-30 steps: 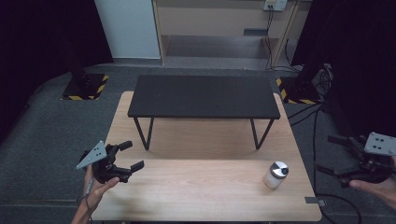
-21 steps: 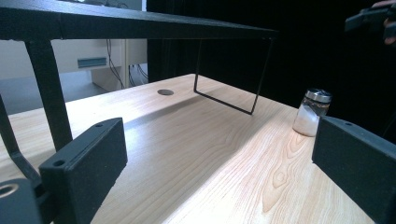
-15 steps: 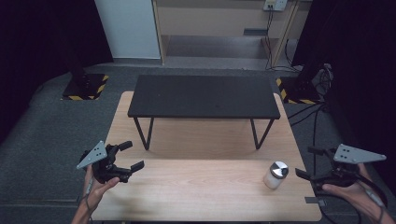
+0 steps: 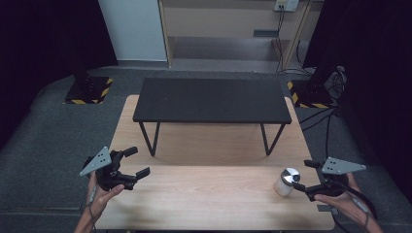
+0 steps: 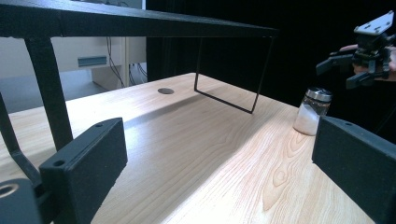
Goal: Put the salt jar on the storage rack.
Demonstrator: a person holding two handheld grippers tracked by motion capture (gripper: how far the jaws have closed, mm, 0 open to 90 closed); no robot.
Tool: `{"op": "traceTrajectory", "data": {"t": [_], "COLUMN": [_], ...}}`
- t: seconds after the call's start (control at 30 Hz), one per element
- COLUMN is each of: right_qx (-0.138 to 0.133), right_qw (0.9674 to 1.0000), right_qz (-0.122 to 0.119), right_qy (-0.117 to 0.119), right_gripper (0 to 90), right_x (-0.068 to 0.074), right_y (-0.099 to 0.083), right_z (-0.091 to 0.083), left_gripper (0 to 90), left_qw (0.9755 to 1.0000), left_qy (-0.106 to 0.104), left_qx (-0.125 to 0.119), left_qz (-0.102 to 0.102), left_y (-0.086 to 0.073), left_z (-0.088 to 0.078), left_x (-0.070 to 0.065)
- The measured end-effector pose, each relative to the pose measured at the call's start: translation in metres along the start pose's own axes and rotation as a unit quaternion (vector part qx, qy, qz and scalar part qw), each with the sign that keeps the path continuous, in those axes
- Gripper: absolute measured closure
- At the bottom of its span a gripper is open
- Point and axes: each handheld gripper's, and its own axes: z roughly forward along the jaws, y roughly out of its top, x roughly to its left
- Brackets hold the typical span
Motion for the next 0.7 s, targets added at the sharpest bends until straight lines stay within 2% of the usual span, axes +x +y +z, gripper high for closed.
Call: {"op": "traceTrajectory", "data": {"t": [0.43, 0.5, 0.6, 0.7], "right_qx": [0.018, 0.024, 0.021, 0.019], "right_qw": [0.9997, 0.9996, 0.9994, 0.9996], "right_qz": [0.013, 0.007, 0.005, -0.002], "right_qy": [0.012, 0.017, 0.027, 0.023], "right_gripper": [10.3, 15.1, 28.7, 34.0], "right_x": [-0.007, -0.009, -0.012, -0.011], "right_y": [-0.013, -0.013, -0.014, -0.015], "right_z": [0.031, 0.035, 0.036, 0.035], "left_gripper": [2.2, 2.2, 2.2, 2.2], "left_qw": [1.0, 1.0, 1.0, 1.0], "left_qy": [0.0, 0.0, 0.0, 0.0], "left_qx": [0.001, 0.002, 0.002, 0.002], "left_qz": [-0.001, 0.0, 0.0, -0.001], "left_y": [0.0, 0.0, 0.0, 0.0], "left_z": [0.0, 0.0, 0.0, 0.0], "left_x": [0.0, 0.0, 0.0, 0.0]}}
